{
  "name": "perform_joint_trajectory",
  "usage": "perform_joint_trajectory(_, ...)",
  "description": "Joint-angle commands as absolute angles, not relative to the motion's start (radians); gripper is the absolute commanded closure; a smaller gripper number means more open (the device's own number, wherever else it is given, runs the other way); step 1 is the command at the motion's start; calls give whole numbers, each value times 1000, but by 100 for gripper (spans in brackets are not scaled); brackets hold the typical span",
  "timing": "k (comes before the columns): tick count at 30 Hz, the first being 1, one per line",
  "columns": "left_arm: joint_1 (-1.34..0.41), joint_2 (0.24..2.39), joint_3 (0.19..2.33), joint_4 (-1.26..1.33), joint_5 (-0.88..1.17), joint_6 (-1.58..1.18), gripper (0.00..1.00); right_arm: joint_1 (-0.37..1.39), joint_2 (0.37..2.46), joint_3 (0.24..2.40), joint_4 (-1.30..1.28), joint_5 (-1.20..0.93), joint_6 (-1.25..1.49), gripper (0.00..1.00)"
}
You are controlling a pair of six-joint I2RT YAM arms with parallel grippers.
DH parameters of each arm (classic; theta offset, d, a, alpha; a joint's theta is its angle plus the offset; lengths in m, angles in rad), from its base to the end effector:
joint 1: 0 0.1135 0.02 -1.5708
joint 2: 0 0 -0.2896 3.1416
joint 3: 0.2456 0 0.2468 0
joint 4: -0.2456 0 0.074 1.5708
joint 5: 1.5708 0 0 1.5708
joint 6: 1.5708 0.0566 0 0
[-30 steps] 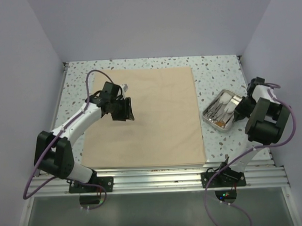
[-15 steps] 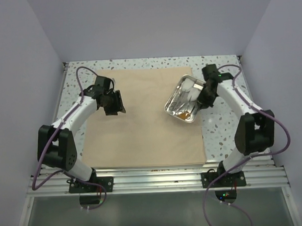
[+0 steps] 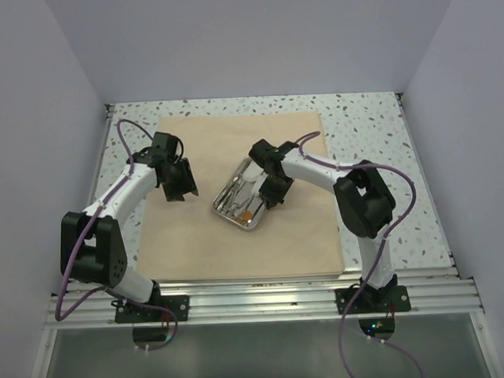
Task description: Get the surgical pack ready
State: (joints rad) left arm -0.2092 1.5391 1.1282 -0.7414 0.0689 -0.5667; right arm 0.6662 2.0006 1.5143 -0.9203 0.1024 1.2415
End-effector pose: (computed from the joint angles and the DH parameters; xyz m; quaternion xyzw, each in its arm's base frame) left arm 0.2998 -0.0676 0.2431 -0.1668 0.9633 -0.1097 0.1794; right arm 0.3194 0.2437 0.1894 0.2864 0.9532 0.0373 0.0890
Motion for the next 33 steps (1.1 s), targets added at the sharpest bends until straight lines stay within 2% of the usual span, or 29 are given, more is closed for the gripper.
perform_joint_trajectory(1, -198, 1506, 1118, -738, 52, -594, 49, 684, 2008, 1617, -885, 129, 1390, 100)
perform_joint_trajectory(3, -198, 1526, 1117, -733, 64, -591, 49, 689, 2040, 1640, -884, 97, 1391, 90)
perform_joint_trajectory(4, -198, 1535, 1118, -726, 77, -585, 49, 689, 2048, 1649, -887, 92, 1384, 81)
perform_joint_trajectory(6, -196, 1555, 1124, -716, 89, -578, 49, 689, 2040, 1648, -894, 81, 1359, 75)
perform_joint_trajectory(7, -196, 1562, 1127, -710, 90, -574, 48, 689, 2031, 1641, -893, 77, 1329, 59)
perform_joint_trajectory(10, -192, 1586, 1141, -709, 92, -571, 46, 674, 1976, 1621, -897, 74, 1219, 33)
perform_joint_trajectory(13, -180, 1597, 1150, -707, 86, -561, 46, 649, 1913, 1624, -914, 77, 1050, 29)
perform_joint_trajectory(14, -179, 1597, 1150, -707, 75, -558, 46, 643, 1893, 1631, -920, 119, 1001, 29)
perform_joint_trajectory(17, -175, 1594, 1143, -683, 37, -545, 57, 594, 1795, 1620, -789, 167, 731, 32)
perform_joint_trajectory(18, -176, 1606, 1137, -677, 34, -545, 67, 572, 1783, 1612, -746, 146, 597, 33)
perform_joint_trajectory(20, -176, 1637, 1146, -687, 38, -549, 84, 490, 1793, 1637, -688, 132, 514, 42)
perform_joint_trajectory(21, -176, 1667, 1146, -690, 44, -549, 98, 465, 1801, 1647, -646, 95, 443, 47)
perform_joint_trajectory(23, -178, 1684, 1140, -680, 40, -564, 100, 401, 1868, 1676, -579, 69, 396, 72)
perform_joint_trajectory(25, -176, 1704, 1143, -680, 28, -574, 100, 355, 1943, 1761, -563, 12, 336, 91)
perform_joint_trajectory(26, -178, 1713, 1156, -686, 19, -577, 100, 339, 2047, 1804, -589, 2, 327, 97)
perform_joint_trajectory(27, -178, 1736, 1166, -710, 5, -583, 100, 324, 2098, 1903, -609, -76, 321, 100)
perform_joint_trajectory(30, -176, 1796, 1212, -762, -49, -601, 100, 292, 2252, 2034, -646, -155, 324, 100)
perform_joint_trajectory(33, -178, 1864, 1259, -781, -55, -591, 100, 278, 2345, 2072, -629, -227, 344, 100)
